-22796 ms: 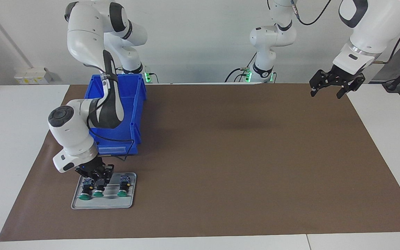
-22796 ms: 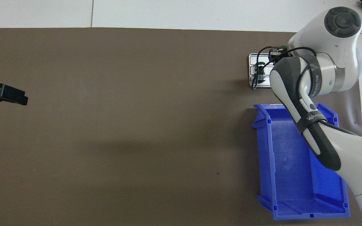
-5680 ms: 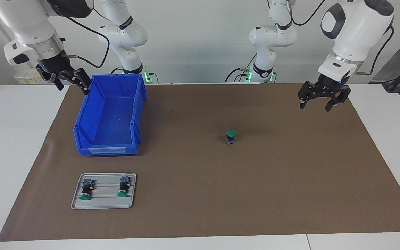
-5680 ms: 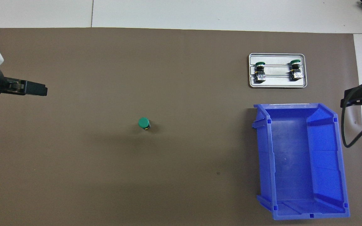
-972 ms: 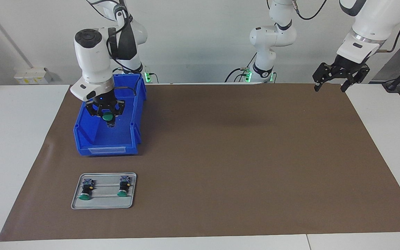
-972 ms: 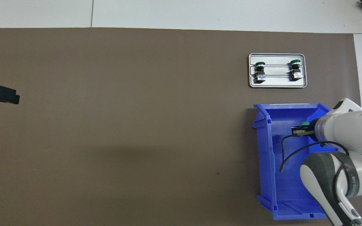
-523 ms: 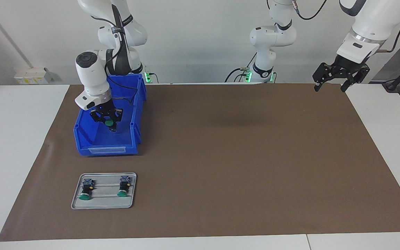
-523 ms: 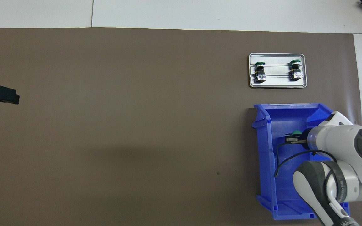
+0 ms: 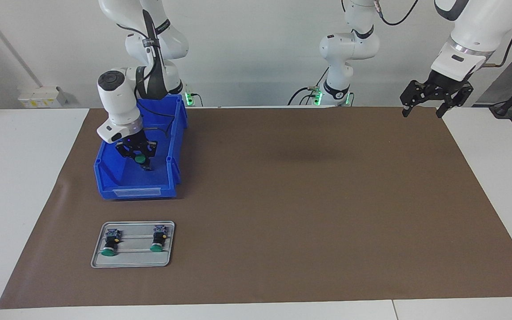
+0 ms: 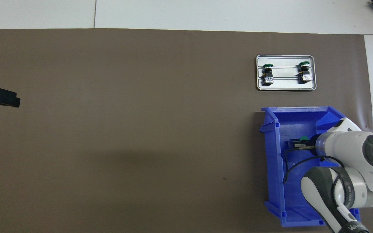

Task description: Place and press button with both arms

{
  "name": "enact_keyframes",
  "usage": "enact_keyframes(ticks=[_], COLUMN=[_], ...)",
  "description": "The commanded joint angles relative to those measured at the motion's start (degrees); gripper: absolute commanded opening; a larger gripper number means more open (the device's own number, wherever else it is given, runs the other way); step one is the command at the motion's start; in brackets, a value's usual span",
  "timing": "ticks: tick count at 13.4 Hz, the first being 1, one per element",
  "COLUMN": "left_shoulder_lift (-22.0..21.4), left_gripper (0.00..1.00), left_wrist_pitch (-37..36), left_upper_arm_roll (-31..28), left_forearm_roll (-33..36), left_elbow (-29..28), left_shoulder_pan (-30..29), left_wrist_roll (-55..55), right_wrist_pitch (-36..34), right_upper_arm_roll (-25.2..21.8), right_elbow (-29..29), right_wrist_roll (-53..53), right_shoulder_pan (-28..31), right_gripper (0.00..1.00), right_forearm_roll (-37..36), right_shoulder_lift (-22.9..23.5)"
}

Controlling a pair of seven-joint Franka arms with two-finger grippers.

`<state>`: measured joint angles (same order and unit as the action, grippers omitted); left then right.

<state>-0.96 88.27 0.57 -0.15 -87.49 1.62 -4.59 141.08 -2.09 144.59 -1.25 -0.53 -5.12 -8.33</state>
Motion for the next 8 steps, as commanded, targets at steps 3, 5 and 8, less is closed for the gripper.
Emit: enact_keyframes(ticks=[3,5,8], left_shoulder_lift=[-1.8,-1.8,-1.8], left_gripper=[1.0,1.0,1.0], left_wrist_pitch=[0.7,0.7,0.7], left_upper_arm_roll=[0.6,0.6,0.6], left_forearm_roll=[-0.7,-0.7,-0.7], left_elbow=[-2.2,-2.2,-2.2], left_shoulder_pan=[-1.0,-1.0,-1.0], left_wrist_roll=[0.2,0.2,0.2], right_wrist_pitch=[-1.7,-7.7,-18.3], right_upper_arm_roll=[0.7,0.9,1.0], right_elbow=[-1.5,-6.1,-15.1], right_wrist_roll=[-0.2,-0.2,-0.8], right_shoulder_pan=[0.1,0.1,0.2], right_gripper=[1.0,1.0,1.0], right_forearm_roll=[1.1,1.1,1.2], right_shoulder_lift=[-2.0,-2.9,-3.5])
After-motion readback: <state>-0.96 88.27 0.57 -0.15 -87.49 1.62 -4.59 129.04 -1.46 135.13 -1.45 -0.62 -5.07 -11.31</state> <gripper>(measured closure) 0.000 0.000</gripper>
